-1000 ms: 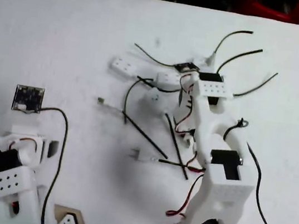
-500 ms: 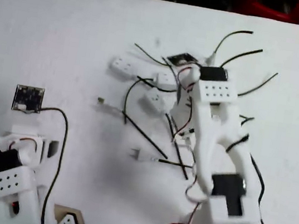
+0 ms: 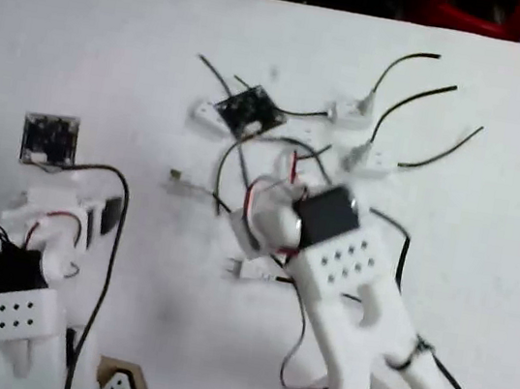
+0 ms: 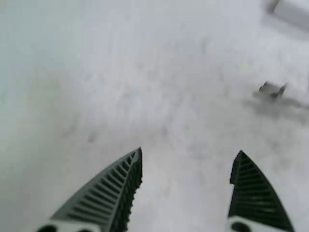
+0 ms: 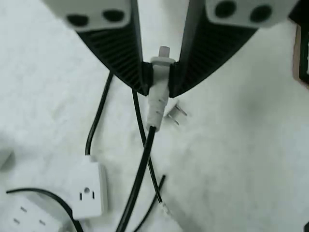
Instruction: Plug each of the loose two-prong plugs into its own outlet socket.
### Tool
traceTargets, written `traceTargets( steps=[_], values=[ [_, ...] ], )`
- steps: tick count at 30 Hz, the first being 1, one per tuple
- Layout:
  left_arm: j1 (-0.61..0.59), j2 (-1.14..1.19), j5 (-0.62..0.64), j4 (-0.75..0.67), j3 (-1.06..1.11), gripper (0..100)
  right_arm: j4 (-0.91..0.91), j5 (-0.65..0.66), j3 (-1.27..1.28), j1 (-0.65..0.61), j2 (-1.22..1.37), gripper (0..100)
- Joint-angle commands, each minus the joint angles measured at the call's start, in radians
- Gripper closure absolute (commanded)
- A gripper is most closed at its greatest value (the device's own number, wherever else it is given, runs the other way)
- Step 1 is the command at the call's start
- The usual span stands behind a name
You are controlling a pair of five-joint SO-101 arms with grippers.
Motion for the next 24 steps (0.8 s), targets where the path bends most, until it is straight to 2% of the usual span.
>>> traceTargets(
  steps=[1, 6, 10, 17, 24],
  values=[
    [0.093, -0.019, 0.124, -0.032, -0.146, 71, -0.17, -0.054, 0.12, -0.067, -0.151, 98.1],
    [0.165, -0.013, 0.215, -0.186, -0.13, 71, -0.38, -0.129, 0.336, -0.143, -0.315, 98.1],
    [0.239, -0.013, 0.222, -0.256, -0.109, 71, -0.475, -0.129, 0.468, -0.166, -0.447, 98.1],
    [0.414, -0.018, 0.219, -0.256, -0.11, 71, -0.558, -0.133, 0.62, -0.168, -0.601, 98.1],
    [0.579, -0.018, 0.107, -0.195, -0.12, 71, -0.564, -0.133, 0.667, -0.225, -0.639, 98.1]
  ],
)
